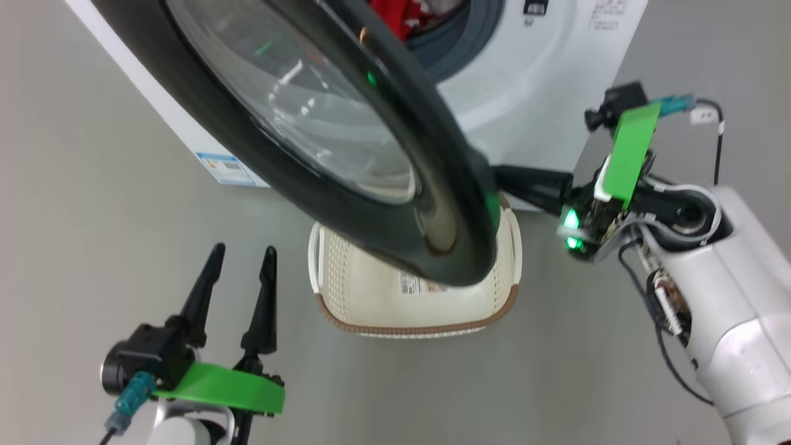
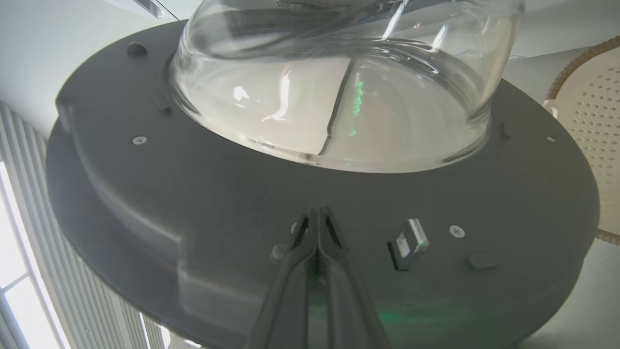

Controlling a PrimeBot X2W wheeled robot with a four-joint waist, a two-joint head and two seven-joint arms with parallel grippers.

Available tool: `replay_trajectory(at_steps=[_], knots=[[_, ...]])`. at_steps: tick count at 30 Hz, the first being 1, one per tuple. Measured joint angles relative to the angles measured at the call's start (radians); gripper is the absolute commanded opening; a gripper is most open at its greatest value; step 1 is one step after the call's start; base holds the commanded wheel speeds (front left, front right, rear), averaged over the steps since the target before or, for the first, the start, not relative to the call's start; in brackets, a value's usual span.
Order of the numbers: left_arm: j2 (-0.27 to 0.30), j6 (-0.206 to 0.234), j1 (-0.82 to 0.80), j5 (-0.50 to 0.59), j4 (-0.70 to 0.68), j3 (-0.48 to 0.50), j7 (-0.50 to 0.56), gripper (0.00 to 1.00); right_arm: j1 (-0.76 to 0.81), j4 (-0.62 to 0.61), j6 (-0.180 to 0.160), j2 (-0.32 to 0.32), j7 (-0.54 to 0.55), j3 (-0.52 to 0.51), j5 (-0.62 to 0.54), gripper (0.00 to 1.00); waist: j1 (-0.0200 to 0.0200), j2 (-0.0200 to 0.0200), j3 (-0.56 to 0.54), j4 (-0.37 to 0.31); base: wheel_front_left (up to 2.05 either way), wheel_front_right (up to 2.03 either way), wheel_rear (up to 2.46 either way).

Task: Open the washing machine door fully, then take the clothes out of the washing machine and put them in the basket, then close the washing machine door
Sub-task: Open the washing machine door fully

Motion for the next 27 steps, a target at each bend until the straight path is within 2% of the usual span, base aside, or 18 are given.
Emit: replay_trajectory(at_steps=[12,27], knots=[[0.001,0.000,0.074,0.011,0.053,0.007,0.000,1.00,0.116,-0.003,0.000,0.046,0.027,0.009,-0.009,0.00,0.0000,0.0000,-0.133,0.041,0.00,0.00,0.00],[0.004,-0.003,0.117,0.030,0.086,0.004,0.000,1.00,0.205,0.002,0.000,0.072,0.026,0.024,-0.042,0.00,0.0000,0.0000,-0.249,0.169,0.00,0.00,0.00]])
